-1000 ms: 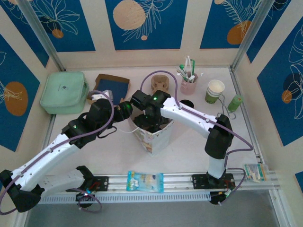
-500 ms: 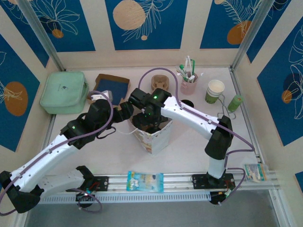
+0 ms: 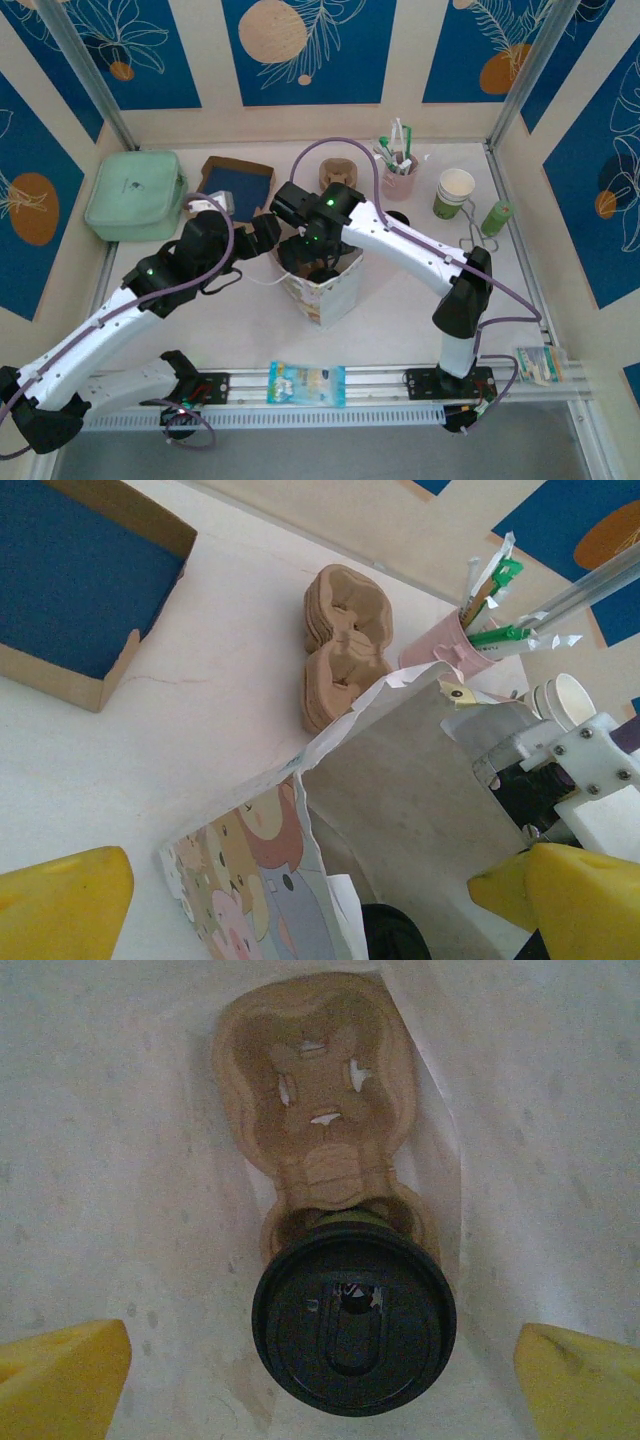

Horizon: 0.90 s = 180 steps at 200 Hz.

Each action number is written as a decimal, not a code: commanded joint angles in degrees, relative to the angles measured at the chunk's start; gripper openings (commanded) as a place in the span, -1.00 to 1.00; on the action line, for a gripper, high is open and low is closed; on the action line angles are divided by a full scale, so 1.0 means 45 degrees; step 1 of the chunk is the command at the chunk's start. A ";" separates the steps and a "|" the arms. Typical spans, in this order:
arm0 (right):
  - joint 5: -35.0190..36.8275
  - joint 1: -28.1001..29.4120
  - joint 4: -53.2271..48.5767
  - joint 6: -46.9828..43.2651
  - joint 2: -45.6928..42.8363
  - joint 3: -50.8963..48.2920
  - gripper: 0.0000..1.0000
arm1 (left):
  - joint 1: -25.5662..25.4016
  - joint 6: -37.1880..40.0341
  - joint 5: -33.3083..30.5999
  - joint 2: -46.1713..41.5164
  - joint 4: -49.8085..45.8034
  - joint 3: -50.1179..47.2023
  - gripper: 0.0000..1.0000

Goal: Pack the takeout coffee

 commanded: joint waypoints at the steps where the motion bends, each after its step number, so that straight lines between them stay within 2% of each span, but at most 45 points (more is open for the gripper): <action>1: 0.0120 0.0111 -0.0513 -0.0119 -0.0426 0.0538 0.99 | -0.0101 0.0223 0.0106 -0.0236 -0.0128 0.0493 1.00; 180: 0.0164 0.0239 -0.1136 -0.0178 -0.0412 0.1611 0.98 | -0.0109 0.0280 0.0201 -0.0603 -0.0284 0.0631 1.00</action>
